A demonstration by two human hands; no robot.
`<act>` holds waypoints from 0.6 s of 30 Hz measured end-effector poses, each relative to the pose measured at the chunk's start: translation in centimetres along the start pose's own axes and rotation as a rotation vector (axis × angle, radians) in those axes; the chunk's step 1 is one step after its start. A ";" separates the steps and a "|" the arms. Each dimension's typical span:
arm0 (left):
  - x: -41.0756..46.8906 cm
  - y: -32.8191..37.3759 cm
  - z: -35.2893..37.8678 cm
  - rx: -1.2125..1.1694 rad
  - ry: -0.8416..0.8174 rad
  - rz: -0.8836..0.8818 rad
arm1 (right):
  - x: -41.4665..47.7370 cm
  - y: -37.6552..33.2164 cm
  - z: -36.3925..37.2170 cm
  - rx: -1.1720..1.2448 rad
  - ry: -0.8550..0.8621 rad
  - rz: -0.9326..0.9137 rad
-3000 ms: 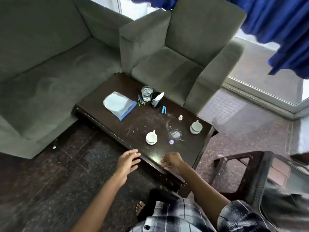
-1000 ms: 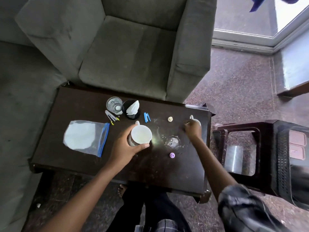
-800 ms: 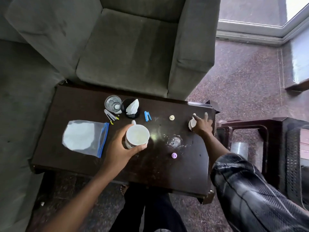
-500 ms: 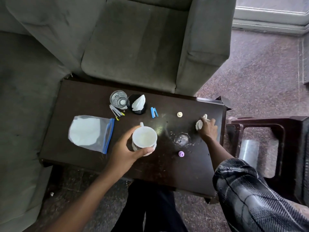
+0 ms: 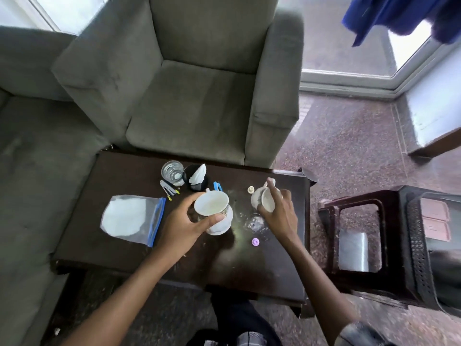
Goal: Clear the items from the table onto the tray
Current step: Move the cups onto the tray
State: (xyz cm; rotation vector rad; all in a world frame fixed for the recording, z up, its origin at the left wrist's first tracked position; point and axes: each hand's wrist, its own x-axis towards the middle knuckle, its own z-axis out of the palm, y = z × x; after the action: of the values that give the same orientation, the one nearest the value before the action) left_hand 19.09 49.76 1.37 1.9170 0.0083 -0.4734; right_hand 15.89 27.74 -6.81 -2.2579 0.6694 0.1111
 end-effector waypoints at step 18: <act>-17.7 1.2 7.8 -0.199 0.000 0.101 | -23.2 4.3 -12.6 0.580 0.147 -0.079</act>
State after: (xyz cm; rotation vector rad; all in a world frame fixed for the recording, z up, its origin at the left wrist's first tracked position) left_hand 0.61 46.06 5.82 1.7137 -0.0398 -0.3893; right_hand -7.75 26.49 5.70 -1.7373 0.5941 -0.2602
